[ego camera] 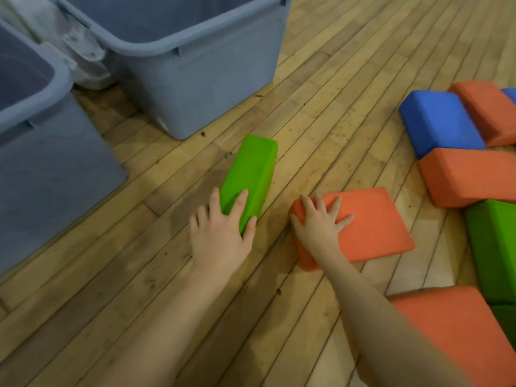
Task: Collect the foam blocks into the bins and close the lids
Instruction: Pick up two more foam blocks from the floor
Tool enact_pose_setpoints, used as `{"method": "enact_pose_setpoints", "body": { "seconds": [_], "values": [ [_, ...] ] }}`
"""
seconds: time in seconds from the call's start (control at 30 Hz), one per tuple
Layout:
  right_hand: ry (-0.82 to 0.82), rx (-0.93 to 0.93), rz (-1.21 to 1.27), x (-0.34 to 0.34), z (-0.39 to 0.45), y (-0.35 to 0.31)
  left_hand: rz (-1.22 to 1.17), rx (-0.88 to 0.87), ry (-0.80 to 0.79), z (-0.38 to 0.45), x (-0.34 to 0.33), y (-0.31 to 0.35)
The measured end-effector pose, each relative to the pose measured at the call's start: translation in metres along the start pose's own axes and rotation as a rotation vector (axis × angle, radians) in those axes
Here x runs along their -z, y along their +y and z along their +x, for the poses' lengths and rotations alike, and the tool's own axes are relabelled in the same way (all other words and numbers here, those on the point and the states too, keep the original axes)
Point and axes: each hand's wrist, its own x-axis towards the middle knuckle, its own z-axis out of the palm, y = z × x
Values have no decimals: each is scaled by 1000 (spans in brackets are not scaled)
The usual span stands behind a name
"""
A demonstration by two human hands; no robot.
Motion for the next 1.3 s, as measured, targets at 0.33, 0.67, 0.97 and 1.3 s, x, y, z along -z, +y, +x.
{"method": "enact_pose_setpoints", "body": {
  "seconds": [0.33, 0.67, 0.97, 1.3],
  "values": [
    [237, 258, 342, 33, -59, 28, -143, -363, 55, 13, 13, 61],
    [147, -201, 490, 29, -95, 75, -386, -303, -545, -30, -40, 101],
    [55, -368, 357, 24, -96, 67, -481, -249, -336, -36, -34, 91],
    [177, -114, 719, 48, -70, 16, -185, -440, -103, -30, -8, 54]
  ]
}}
